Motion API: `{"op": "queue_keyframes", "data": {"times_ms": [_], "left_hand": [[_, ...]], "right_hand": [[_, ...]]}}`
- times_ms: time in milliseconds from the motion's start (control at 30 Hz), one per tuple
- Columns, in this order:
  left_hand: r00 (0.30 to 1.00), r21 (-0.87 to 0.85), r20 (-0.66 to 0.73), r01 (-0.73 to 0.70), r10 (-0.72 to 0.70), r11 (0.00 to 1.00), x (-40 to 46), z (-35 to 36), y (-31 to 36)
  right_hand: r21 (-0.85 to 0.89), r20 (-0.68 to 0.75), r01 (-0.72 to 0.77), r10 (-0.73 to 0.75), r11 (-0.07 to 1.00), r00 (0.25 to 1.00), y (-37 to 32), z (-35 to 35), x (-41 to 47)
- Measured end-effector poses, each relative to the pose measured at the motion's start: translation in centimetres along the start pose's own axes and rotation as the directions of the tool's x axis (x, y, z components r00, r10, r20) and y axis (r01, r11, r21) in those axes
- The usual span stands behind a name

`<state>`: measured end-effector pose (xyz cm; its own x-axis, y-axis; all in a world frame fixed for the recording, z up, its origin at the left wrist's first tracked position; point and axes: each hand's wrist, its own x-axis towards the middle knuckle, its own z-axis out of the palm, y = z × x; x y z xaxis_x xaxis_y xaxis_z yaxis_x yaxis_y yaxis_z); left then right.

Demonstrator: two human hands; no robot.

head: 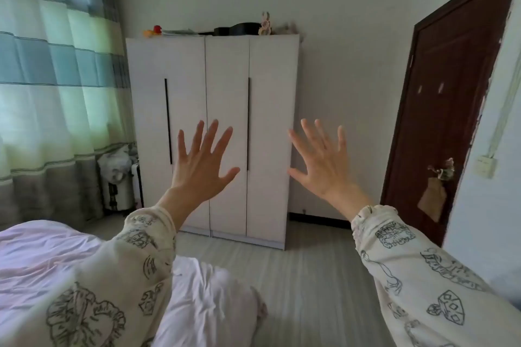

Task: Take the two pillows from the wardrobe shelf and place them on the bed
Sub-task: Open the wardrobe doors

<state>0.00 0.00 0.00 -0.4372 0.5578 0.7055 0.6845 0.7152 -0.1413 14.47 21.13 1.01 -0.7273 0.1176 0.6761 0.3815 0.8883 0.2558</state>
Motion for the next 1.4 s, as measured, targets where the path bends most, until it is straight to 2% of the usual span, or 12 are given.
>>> {"op": "queue_keyframes", "data": {"times_ms": [267,433,533,667,1000,1100,1400], "left_hand": [[0.998,-0.19,0.007,-0.053,0.055,0.98,2.7,6.1,3.8],[0.997,-0.358,0.075,0.017,0.011,0.934,4.6,13.5,5.4],[0.995,-0.445,0.101,0.06,-0.016,0.894,6.3,18.6,5.9],[0.992,-0.489,0.123,0.058,0.003,0.87,8.6,24.7,5.4],[0.97,-0.614,0.234,0.199,-0.064,0.764,14.7,38.7,5.8],[0.957,-0.604,0.28,0.24,-0.079,0.76,17.3,42.7,5.9],[0.928,-0.547,0.324,0.341,-0.182,0.765,28.3,53.9,6.2]], "right_hand": [[0.106,0.024,-0.085,0.083,0.991,0.996,2.3,6.7,0.0],[0.305,0.109,-0.237,0.213,0.922,0.971,3.2,13.7,1.3],[0.363,0.173,-0.303,0.256,0.881,0.951,3.9,18.3,2.9],[0.38,0.223,-0.293,0.22,0.878,0.95,4.5,23.5,4.6],[0.445,0.336,-0.353,0.213,0.823,0.918,7.8,36.1,9.8],[0.472,0.369,-0.368,0.199,0.801,0.908,9.3,40.4,12.2],[0.57,0.333,-0.279,0.094,0.773,0.938,16.4,53.6,23.2]]}}
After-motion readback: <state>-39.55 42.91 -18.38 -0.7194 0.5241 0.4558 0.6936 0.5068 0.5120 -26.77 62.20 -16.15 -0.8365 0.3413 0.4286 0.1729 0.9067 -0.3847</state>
